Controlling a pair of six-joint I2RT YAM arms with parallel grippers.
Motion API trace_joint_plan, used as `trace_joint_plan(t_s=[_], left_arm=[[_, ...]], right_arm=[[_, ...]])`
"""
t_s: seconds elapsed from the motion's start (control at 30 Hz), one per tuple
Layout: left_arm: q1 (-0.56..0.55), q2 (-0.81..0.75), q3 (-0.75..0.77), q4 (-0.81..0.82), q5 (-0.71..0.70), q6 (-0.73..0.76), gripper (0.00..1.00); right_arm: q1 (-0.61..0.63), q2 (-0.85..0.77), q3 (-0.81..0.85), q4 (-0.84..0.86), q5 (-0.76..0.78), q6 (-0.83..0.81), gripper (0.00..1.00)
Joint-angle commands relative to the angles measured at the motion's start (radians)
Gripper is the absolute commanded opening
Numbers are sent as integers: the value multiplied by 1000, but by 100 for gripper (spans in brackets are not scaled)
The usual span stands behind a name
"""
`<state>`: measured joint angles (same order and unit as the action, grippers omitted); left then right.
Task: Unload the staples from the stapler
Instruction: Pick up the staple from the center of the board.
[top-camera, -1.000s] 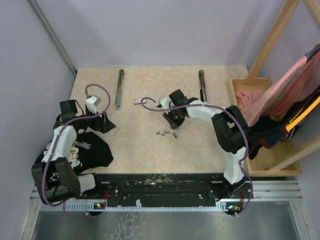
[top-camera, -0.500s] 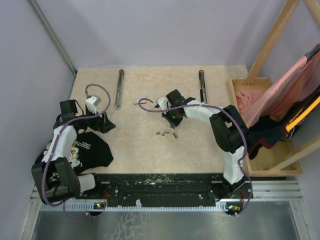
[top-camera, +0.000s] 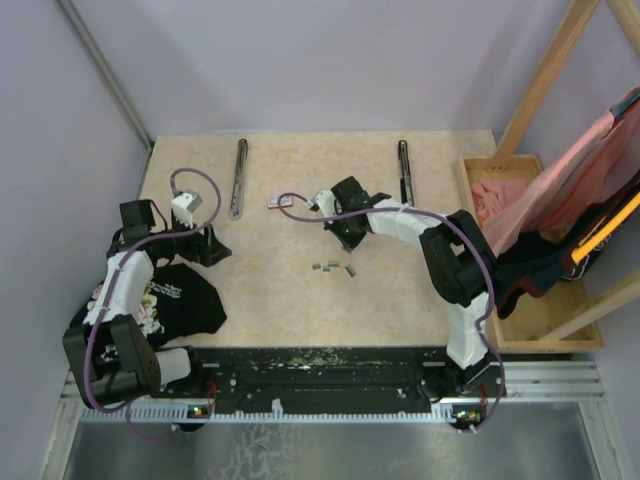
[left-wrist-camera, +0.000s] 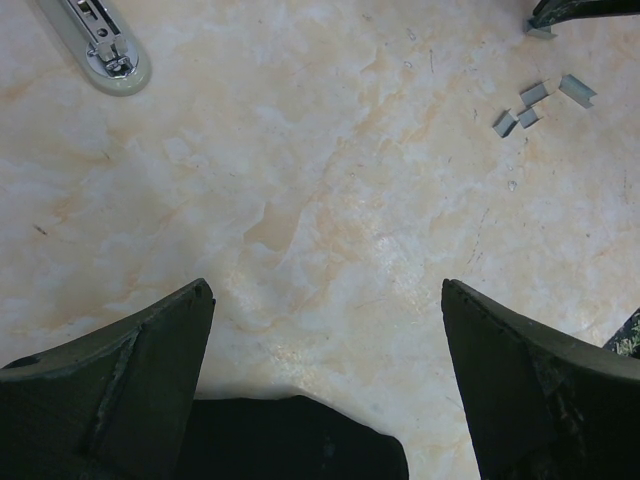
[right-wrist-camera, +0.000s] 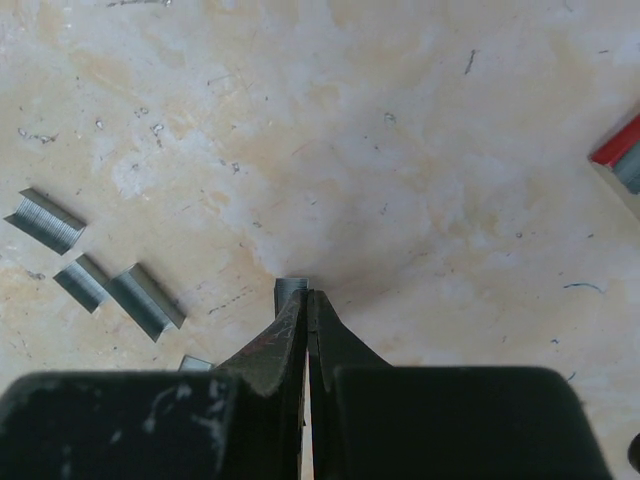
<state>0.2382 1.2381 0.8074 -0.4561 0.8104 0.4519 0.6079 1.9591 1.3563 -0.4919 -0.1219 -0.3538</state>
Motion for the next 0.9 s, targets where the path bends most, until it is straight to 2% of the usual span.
trace_joint_plan(t_s=[0.0, 0.43, 0.73, 0.87], left_arm=[[8, 3, 30, -10, 28, 22, 100], [8, 1, 30, -10, 31, 23, 100], [10, 3, 31, -10, 33, 23, 100], [10, 5, 31, -9, 33, 23, 100]], right_arm=[[10, -61, 44, 72, 48, 30, 0], [-35, -31, 186, 158, 225, 189, 0], [-99, 60, 294, 173, 246, 280, 0], [-109, 99, 325, 200, 391, 295, 0]])
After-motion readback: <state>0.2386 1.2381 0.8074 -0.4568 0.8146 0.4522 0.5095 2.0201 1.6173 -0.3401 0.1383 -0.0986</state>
